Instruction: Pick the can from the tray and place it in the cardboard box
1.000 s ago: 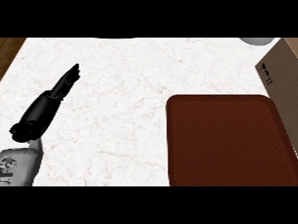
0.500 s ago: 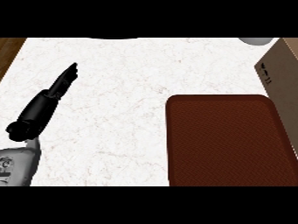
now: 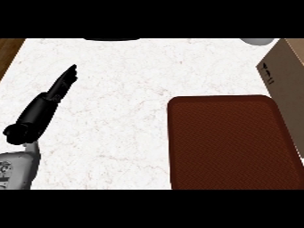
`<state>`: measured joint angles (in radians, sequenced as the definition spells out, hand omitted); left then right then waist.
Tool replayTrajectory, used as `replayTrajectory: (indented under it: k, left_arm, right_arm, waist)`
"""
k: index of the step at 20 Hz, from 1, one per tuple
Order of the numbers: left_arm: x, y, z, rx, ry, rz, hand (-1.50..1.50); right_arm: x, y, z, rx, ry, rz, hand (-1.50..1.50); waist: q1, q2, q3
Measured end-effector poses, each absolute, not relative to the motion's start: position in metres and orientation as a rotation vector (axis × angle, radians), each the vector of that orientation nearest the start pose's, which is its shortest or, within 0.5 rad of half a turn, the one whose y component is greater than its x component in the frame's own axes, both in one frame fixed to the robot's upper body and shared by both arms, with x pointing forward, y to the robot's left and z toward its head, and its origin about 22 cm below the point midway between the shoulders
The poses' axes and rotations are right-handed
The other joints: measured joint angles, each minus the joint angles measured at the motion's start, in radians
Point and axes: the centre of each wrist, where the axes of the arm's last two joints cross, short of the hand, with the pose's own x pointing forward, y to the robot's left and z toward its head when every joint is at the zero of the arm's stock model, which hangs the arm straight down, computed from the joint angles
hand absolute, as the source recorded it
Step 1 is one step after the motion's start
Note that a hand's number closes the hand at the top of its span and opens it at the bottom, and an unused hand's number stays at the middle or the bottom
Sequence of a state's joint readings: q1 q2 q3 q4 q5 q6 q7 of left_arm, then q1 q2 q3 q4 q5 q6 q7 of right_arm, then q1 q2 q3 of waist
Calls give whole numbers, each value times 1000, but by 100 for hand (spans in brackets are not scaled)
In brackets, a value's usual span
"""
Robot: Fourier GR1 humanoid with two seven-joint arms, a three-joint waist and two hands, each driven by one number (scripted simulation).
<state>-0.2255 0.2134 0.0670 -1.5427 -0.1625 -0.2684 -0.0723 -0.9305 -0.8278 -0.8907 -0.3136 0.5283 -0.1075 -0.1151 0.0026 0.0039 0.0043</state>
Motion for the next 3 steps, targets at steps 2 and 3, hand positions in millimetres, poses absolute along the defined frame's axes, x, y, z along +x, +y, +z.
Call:
replayTrajectory:
  k: [2,3]
  left_arm:
    - [291,268,63,88,-1759,-525,0]
    - [291,264,65,86,-1756,-527,0]
  right_arm:
    - [340,-530,169,-894,-1451,-433,-150]
    - [335,-534,163,-897,-1457,-476,-150]
  waist:
    - [3,2,0]
    - [5,2,-1]
